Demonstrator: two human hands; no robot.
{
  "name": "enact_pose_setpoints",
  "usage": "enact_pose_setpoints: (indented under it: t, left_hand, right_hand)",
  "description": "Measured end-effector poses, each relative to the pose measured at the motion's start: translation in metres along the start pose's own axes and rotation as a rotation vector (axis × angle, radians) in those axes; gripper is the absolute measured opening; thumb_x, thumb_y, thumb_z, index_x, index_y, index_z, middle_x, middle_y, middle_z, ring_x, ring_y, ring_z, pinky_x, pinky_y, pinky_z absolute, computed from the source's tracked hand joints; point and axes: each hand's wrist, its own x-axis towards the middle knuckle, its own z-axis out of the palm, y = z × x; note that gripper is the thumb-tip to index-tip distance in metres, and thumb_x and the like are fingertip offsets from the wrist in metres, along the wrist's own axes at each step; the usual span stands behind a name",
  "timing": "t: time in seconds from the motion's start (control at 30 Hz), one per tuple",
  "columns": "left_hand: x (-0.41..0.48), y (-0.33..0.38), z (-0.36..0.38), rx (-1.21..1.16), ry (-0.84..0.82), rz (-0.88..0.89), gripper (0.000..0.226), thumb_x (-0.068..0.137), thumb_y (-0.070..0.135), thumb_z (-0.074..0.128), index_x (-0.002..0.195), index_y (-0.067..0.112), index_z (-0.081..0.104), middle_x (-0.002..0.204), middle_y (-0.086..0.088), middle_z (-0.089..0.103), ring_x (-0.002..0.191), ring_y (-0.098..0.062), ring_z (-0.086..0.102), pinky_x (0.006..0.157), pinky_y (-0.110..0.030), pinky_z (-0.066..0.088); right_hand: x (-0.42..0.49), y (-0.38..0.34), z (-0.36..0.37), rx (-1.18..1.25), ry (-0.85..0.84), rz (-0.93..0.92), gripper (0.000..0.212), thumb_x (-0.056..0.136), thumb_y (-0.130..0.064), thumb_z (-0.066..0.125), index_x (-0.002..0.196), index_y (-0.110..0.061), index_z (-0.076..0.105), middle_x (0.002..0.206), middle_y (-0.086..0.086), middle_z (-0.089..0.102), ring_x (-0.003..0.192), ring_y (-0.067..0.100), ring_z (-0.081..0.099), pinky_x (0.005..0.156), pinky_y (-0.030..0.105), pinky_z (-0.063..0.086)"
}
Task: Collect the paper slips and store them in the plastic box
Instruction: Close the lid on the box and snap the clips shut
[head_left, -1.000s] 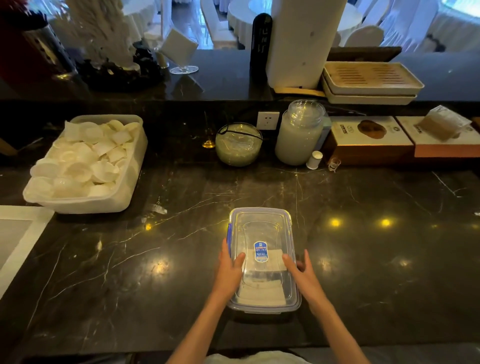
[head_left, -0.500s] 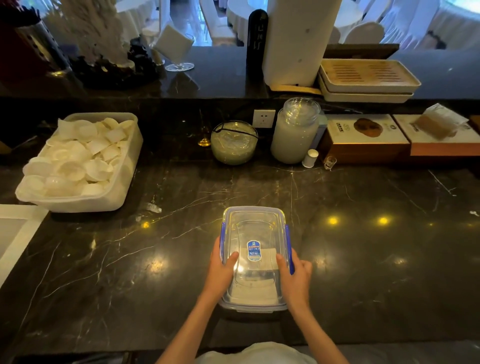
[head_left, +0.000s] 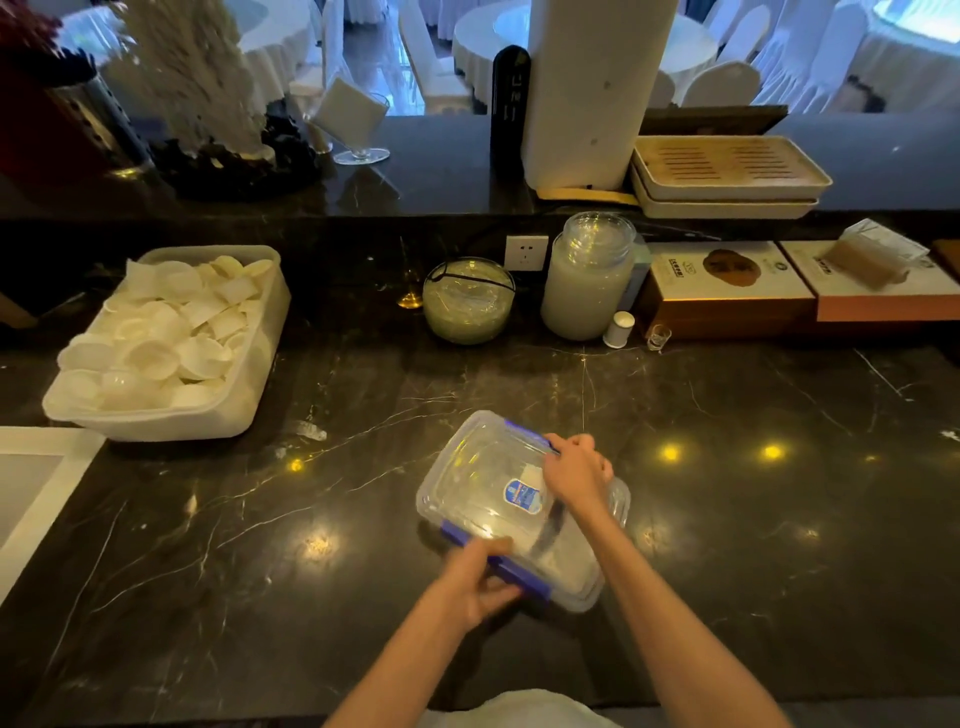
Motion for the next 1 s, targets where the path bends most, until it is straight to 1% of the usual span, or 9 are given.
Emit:
enact_pose_setpoints:
  t: [0.03,0.13,0.27,0.37,0.47,0.53,0.63,0.9,1.0]
  left_hand:
    - [-0.007,-0.008,0.008,-0.08,-0.05,-0.07,0.025,0.084,-0.002,0.066,0.107,0.001,0.059,0.089,-0.02,0.067,0.074,-0.032,0.067,0.055,-0.04,0.062]
    - [-0.019,-0.026,0.026,-0.266,-0.102,-0.109,0.017,0.085,-0.006,0.067,0.097,0.003,0.06,0.095,-0.024,0.067,0.093,-0.039,0.067,0.093,-0.051,0.055]
    - [-0.023,-0.027,0.018,-0.186,-0.109,-0.08,0.04,0.087,0.002,0.069,0.123,0.008,0.053,0.109,-0.025,0.064,0.118,-0.043,0.059,0.103,-0.055,0.047]
    - [-0.025,-0.019,-0.02,-0.101,0.096,0.153,0.079,0.088,0.007,0.068,0.151,0.02,0.022,0.14,-0.021,0.051,0.126,-0.039,0.054,0.107,-0.055,0.043]
    - [-0.022,-0.011,-0.053,0.103,0.174,0.366,0.078,0.094,0.019,0.062,0.155,0.026,0.014,0.154,-0.013,0.037,0.136,-0.031,0.044,0.114,-0.049,0.037]
    - [-0.018,-0.009,-0.059,0.14,0.086,0.344,0.058,0.097,0.022,0.056,0.149,0.015,0.032,0.142,-0.012,0.053,0.125,-0.025,0.054,0.111,-0.043,0.041]
    - [-0.01,-0.007,-0.054,0.154,0.045,0.33,0.037,0.096,0.02,0.057,0.132,0.01,0.051,0.12,-0.008,0.066,0.105,-0.015,0.065,0.091,-0.03,0.054]
    - [0.022,0.072,-0.082,-0.056,0.136,0.372,0.025,0.095,0.013,0.061,0.116,0.0,0.06,0.104,-0.015,0.071,0.094,-0.022,0.068,0.074,-0.027,0.055]
    - [0.032,0.128,-0.115,-0.073,0.14,0.362,0.022,0.093,0.015,0.064,0.109,-0.001,0.061,0.105,-0.02,0.072,0.092,-0.024,0.071,0.072,-0.028,0.057]
  right_hand:
    - [0.005,-0.007,0.002,-0.04,-0.01,-0.044,0.048,0.093,-0.019,0.042,0.136,-0.036,0.056,0.132,0.003,0.047,0.126,0.024,0.048,0.12,0.042,0.014]
    - [0.008,-0.016,0.012,-0.146,-0.018,-0.255,0.045,0.094,-0.018,0.045,0.135,-0.033,0.057,0.126,0.002,0.05,0.125,0.023,0.048,0.123,0.046,0.007]
    - [0.005,0.005,0.009,-0.009,0.004,-0.337,0.05,0.1,-0.024,0.046,0.149,-0.028,0.04,0.145,0.002,0.045,0.147,0.027,0.028,0.123,0.045,0.005]
    - [-0.015,0.049,0.004,0.131,0.189,-0.196,0.056,0.1,-0.027,0.048,0.153,-0.026,0.032,0.157,0.001,0.034,0.152,0.027,0.014,0.121,0.045,0.012]
    - [-0.051,0.104,0.009,0.463,0.088,0.071,0.054,0.099,-0.028,0.052,0.15,-0.028,0.034,0.153,0.01,0.04,0.14,0.031,0.04,0.11,0.054,0.04]
    - [-0.071,0.119,0.013,0.684,-0.068,0.168,0.039,0.099,-0.037,0.052,0.137,-0.035,0.047,0.135,0.008,0.059,0.113,0.017,0.062,0.084,0.04,0.058]
    - [-0.076,0.116,0.015,0.81,-0.101,0.196,0.037,0.098,-0.042,0.051,0.134,-0.033,0.052,0.117,-0.002,0.068,0.1,0.009,0.067,0.07,0.027,0.058]
    - [-0.036,0.021,0.029,0.892,-0.189,0.144,0.038,0.101,-0.027,0.052,0.139,-0.022,0.051,0.123,0.007,0.067,0.108,0.023,0.067,0.091,0.05,0.057]
    - [-0.013,-0.037,0.041,0.933,-0.246,0.154,0.037,0.102,-0.024,0.05,0.138,-0.017,0.05,0.123,0.011,0.067,0.106,0.026,0.068,0.079,0.041,0.061]
